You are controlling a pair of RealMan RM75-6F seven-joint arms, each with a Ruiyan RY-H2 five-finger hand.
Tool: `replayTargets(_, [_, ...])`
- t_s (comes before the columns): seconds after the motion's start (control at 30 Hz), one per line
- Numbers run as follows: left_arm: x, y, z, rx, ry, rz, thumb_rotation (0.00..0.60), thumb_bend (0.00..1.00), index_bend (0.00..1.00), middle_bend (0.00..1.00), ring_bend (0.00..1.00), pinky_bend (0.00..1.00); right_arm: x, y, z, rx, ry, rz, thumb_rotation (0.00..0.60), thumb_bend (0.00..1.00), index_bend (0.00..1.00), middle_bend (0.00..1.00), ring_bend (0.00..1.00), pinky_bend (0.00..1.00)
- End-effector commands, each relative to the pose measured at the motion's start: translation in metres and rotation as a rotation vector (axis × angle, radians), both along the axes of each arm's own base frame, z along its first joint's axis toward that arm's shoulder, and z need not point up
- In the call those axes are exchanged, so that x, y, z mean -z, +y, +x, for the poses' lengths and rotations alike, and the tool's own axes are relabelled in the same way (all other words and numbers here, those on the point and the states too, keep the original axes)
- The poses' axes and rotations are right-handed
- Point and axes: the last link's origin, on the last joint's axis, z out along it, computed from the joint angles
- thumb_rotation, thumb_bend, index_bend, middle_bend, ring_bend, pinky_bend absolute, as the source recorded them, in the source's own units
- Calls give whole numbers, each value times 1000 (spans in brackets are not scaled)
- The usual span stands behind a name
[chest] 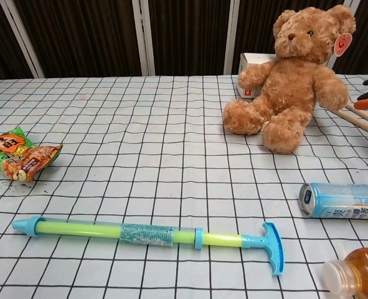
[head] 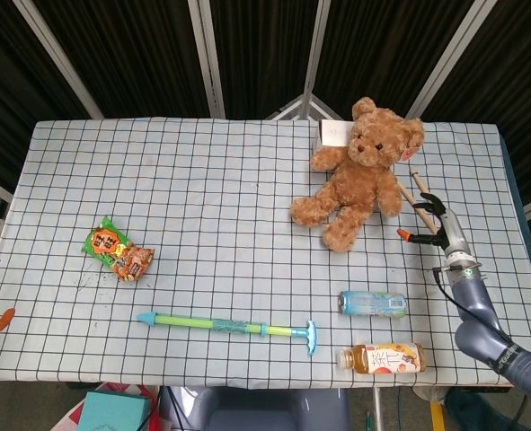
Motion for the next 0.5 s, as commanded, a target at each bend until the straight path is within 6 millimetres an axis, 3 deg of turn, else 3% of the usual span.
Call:
replayTargets(0.03, [0,1,-1,-4,0,1,600,310,182,0,0,118,9,-8,6,-3,14,8,600,198,202,282,165,0])
replayTargets(0.5, [-3,4,-3,-14,1,5,600,310,182,0,0,118,23,-37,31,-2,70,-54,600,197,339,357,214,0])
